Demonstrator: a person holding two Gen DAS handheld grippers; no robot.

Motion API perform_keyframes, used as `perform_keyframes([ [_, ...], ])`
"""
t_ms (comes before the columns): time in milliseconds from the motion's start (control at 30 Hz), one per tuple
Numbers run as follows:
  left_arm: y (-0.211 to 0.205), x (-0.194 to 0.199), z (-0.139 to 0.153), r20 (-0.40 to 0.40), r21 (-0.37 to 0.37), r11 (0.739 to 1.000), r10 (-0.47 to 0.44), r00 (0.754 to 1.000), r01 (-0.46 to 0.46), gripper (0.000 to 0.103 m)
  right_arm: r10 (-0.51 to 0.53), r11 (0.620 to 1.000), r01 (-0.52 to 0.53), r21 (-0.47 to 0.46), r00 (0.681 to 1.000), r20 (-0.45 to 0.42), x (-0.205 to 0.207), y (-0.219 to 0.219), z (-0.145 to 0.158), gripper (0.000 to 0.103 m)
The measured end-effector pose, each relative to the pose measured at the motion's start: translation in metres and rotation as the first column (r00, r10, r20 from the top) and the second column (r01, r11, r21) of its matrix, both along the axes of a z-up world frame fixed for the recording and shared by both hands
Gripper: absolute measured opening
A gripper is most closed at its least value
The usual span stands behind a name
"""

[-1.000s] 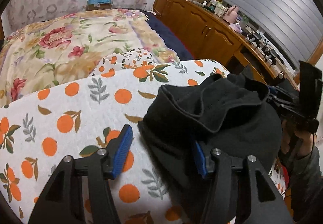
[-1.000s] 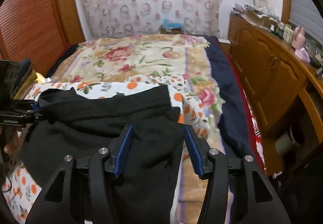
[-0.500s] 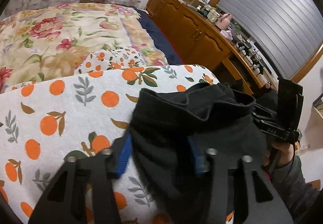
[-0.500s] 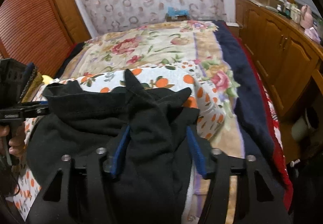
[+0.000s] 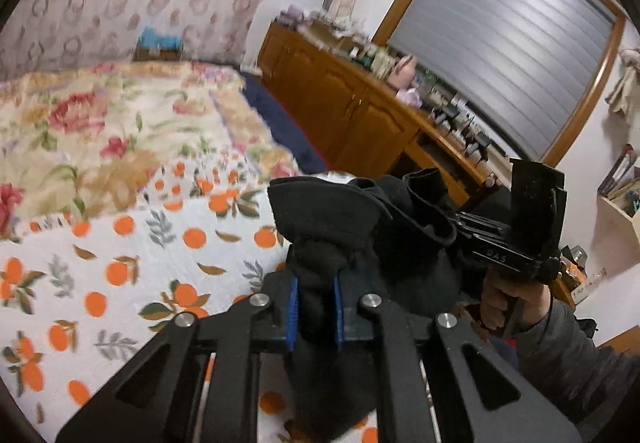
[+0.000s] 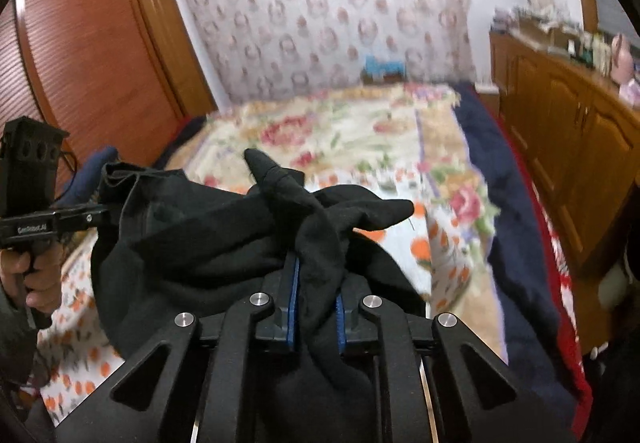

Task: Fold small clothes
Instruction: 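Carry the folded black T-shirt with both grippers toward the clothes stack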

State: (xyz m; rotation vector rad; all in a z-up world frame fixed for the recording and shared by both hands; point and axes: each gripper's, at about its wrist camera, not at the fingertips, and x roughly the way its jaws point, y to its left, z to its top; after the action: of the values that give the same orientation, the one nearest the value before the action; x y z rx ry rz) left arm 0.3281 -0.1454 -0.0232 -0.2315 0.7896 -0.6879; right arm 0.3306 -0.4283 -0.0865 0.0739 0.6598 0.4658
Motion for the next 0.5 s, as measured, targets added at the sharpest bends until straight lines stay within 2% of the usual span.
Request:
perform_keyframes([
  [300, 0.067, -0.046, 0.052, 0.144, -0.031, 0.995, 0.098, 0.985, -0.094, 0.009, 0.061, 0.997, -0.067, 0.034, 0.986, 0.158, -0.013, 0.058, 0.049, 0.009],
  [500, 0.132, -0.083, 0.081, 0.222, -0.039, 0.979, 0.204, 0.953, -0.2, 0.009, 0.16, 0.984, -0.172, 0.034, 0.96, 0.231, -0.01, 0.122, 0.082, 0.009],
])
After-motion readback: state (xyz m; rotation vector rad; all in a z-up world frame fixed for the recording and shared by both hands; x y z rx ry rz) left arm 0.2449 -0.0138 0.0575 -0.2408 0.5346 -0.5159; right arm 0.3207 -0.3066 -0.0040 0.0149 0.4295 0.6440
